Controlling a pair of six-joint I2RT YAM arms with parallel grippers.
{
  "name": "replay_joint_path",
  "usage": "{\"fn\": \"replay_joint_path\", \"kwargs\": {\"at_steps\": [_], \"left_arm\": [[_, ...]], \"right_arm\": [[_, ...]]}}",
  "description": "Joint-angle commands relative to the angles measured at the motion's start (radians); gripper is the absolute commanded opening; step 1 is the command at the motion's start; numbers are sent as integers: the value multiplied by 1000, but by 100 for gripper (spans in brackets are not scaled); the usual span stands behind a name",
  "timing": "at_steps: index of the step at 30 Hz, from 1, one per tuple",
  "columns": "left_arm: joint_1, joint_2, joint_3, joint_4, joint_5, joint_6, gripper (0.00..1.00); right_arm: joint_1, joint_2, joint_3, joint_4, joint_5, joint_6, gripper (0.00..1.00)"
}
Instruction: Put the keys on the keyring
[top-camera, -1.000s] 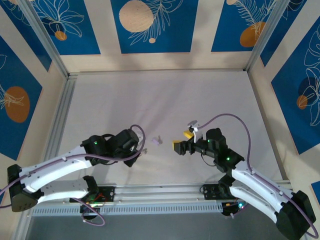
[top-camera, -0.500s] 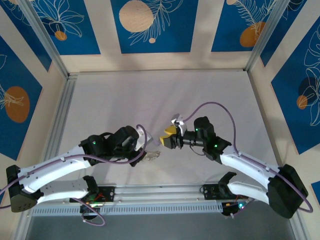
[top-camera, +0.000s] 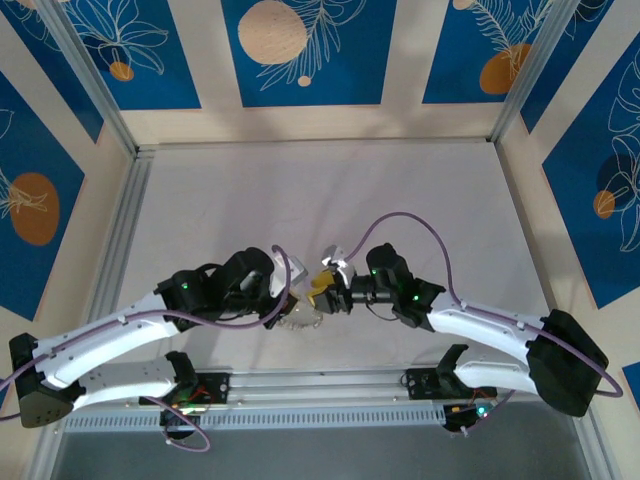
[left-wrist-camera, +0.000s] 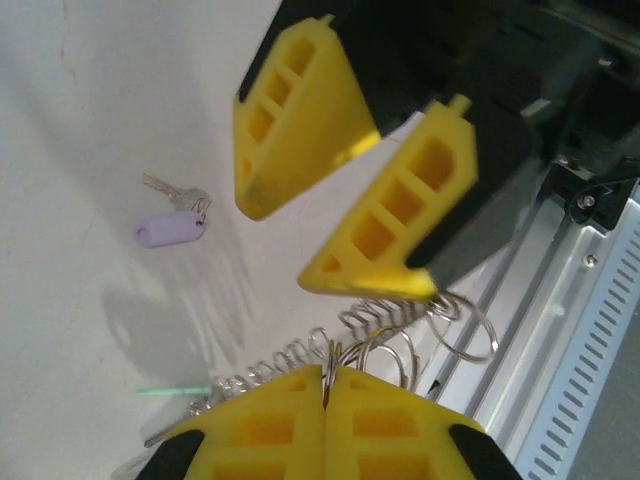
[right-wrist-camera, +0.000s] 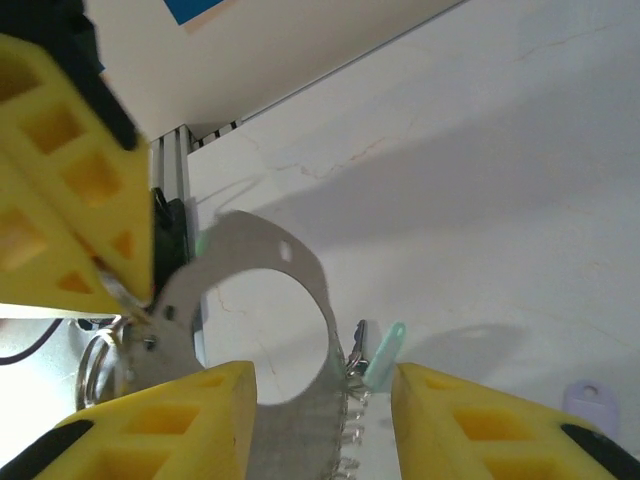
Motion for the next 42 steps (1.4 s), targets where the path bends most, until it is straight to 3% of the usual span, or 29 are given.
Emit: {"fn": "replay_joint_path", "kwargs": {"at_steps": [1, 13, 20, 26, 31, 37, 42], "left_arm": [[21, 8, -23, 137, -18, -11, 0], [50, -66, -111, 283, 28, -7, 0], [54, -87, -155, 381, 55, 44, 0], [53, -72, -130, 339, 14, 103, 0], [52, -25, -48, 208, -74, 146, 0], [52, -5, 0, 139, -152, 135, 0], [49, 7, 32, 129, -141, 122, 0]], "right_arm": [[42, -35, -3, 18, 9, 14, 41], [112, -81, -31, 16, 48, 49, 42], [140, -122, -54, 8, 81, 66, 58], [141, -155, -69, 3, 95, 70, 59], [139, -164, -66, -16, 92, 71, 59], [131, -227, -66, -63, 124, 74, 83], [111, -259, -66, -68, 116, 67, 88]]}}
